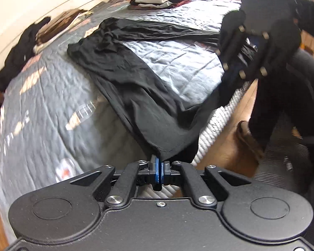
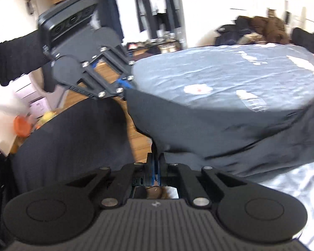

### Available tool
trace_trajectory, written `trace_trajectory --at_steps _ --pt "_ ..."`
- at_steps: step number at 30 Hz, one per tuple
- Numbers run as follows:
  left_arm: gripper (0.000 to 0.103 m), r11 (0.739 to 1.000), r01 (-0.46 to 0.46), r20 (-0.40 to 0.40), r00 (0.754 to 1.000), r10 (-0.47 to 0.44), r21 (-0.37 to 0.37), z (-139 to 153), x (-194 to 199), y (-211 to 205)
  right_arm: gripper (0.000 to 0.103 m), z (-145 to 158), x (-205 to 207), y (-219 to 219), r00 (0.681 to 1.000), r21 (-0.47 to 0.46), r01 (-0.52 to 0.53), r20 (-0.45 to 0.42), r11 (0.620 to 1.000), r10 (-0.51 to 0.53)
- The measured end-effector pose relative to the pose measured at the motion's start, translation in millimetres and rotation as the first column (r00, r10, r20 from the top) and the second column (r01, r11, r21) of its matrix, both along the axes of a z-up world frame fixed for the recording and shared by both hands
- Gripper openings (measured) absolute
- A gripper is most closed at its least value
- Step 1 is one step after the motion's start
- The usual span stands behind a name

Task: Fold clothes
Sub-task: 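Carry the hems over toward the waistband with both grippers, folding the legs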

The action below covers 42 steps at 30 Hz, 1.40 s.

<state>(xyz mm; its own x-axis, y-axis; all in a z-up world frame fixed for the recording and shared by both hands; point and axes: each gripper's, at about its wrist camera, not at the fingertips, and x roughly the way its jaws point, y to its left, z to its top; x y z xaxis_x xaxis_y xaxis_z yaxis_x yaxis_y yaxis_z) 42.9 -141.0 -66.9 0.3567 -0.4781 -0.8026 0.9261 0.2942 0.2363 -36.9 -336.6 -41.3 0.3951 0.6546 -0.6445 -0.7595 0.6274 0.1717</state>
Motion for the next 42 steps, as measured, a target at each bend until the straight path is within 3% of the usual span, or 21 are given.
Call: trace_trajectory --at_steps 8,17,25,30,31,33,34,35,37,40,42 --pt "0.002 0.998 0.063 0.088 0.994 -0.065 0.028 13.0 85.8 -73.5 0.002 17.1 68.8 -77.3 0.976 0.03 0.215 0.032 0.976 -0.216" --pt "0.002 0.996 0.047 0.173 0.983 -0.059 0.072 6.7 202.4 -178.6 0.002 1.5 183.6 -147.4 0.918 -0.01 0.396 0.03 0.918 -0.396" --pt "0.002 0.998 0.0 0.159 0.987 -0.011 0.071 -16.2 278.2 -240.2 0.002 -31.7 282.1 -199.6 0.865 -0.088 0.5 0.009 0.862 -0.501" --pt "0.004 0.995 -0.075 0.134 0.989 0.067 0.059 -40.6 318.0 -269.3 0.003 -53.3 311.4 -216.8 0.83 -0.11 0.554 -0.011 0.825 -0.558" --pt "0.006 0.993 -0.094 0.141 0.986 0.084 0.07 -47.2 323.7 -274.5 0.008 -54.3 307.1 -218.0 0.82 -0.103 0.568 -0.017 0.817 -0.572" --pt "0.025 0.99 -0.118 0.147 0.983 0.106 0.078 -55.9 330.4 -275.2 0.013 -56.2 298.4 -220.2 0.799 -0.089 0.596 -0.029 0.798 -0.6" --pt "0.046 0.991 -0.12 0.143 0.983 0.111 0.063 -56.1 331.6 -269.9 0.022 -57.2 294.1 -221.4 0.789 -0.082 0.61 -0.035 0.788 -0.614" --pt "0.059 0.992 -0.119 0.137 0.984 0.113 0.041 -54.8 332.0 -262.6 0.029 -58.1 289.8 -222.5 0.778 -0.075 0.623 -0.041 0.778 -0.627" --pt "0.059 0.991 -0.13 0.093 0.987 0.134 -0.044 -45.0 331.1 -238.2 0.048 -60.0 281.2 -224.8 0.756 -0.062 0.65 -0.054 0.757 -0.653" --pt "0.058 0.968 -0.176 -0.01 0.984 0.177 -0.177 -31.5 324.1 -196.7 0.055 -62.9 268.2 -228.2 0.72 -0.043 0.689 -0.074 0.724 -0.69" --pt "0.058 0.951 -0.215 -0.059 0.976 0.207 -0.223 -29.9 307.6 -172.3 0.061 -64.8 259.6 -230.5 0.696 -0.031 0.713 -0.088 0.7 -0.713"
